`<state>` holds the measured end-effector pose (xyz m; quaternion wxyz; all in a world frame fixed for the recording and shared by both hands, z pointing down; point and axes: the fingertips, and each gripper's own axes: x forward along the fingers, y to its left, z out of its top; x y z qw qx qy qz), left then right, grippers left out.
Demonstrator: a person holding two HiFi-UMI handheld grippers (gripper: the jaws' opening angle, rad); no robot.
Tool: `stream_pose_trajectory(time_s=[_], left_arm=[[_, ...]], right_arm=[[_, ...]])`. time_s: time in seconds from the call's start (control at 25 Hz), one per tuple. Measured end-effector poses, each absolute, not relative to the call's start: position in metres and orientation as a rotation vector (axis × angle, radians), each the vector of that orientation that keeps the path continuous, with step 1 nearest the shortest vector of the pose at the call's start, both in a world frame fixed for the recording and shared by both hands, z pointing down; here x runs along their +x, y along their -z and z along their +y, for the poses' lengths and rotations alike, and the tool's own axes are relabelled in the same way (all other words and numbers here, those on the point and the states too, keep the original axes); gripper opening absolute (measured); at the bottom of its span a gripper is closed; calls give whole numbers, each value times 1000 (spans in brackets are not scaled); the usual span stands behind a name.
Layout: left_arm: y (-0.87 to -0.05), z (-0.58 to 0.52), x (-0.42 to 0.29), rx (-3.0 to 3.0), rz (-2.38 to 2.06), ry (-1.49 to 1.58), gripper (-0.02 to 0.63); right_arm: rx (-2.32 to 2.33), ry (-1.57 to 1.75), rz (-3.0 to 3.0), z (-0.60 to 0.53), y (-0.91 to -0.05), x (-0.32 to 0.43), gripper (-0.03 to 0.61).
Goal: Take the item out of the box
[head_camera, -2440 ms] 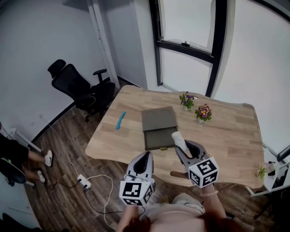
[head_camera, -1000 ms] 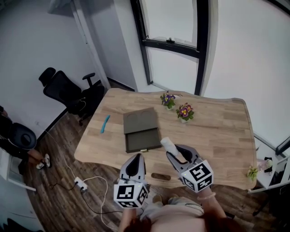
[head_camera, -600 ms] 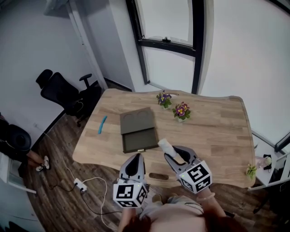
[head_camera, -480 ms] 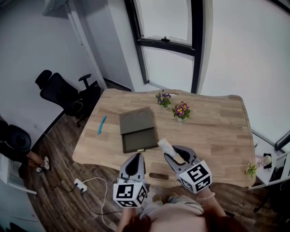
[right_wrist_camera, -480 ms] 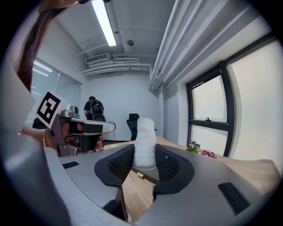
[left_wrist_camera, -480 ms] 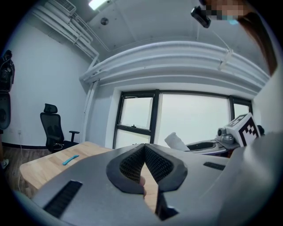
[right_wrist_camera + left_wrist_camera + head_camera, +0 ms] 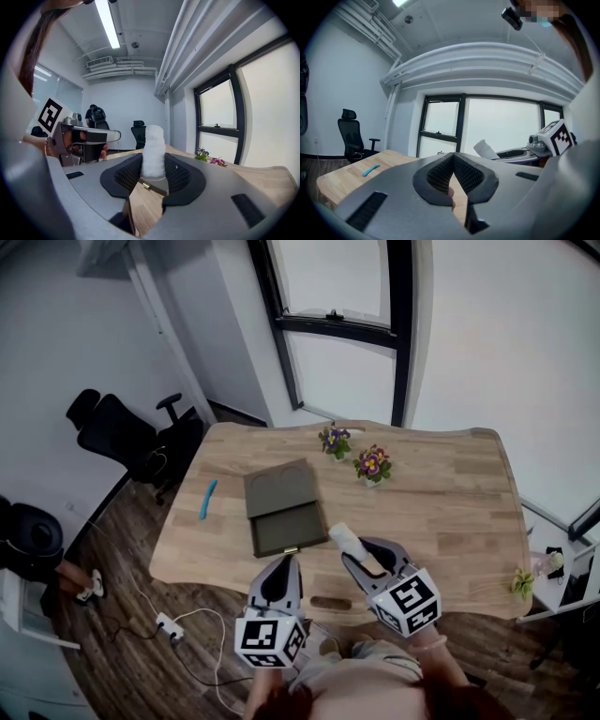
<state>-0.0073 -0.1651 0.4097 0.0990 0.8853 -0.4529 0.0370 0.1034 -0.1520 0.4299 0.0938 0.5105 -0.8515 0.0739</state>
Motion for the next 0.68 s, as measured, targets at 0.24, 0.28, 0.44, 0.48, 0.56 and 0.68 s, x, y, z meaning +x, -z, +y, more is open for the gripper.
stream_pose_trajectory(time_s=[0.24,0.28,0.44,0.48,0.56,0.68], left_arm=[[-408,-171,-8,2632,-1326,-112,2],[-408,-172,-8,2632,-1325,-110,2],[-409,-173,-10,2634,-1320,-105,2],[-409,-174,-10,2635,-1319,-104,2],[-409,-174,-9,2634,-1318,-102,2],[-409,-173,-9,2634,-1316,-97,2]], right_arm=[[1533,-221,-2516,-157,-429,103,137],[1535,-219,-2516,-157,-429,102,137],[1536,-215,-2517,-158,-430,100,137],[1538,-215,-2516,-159,-429,100,137],[1539,-217,-2516,-159,-430,100,137],[1537,-217,-2517,-158,-430,98,137]])
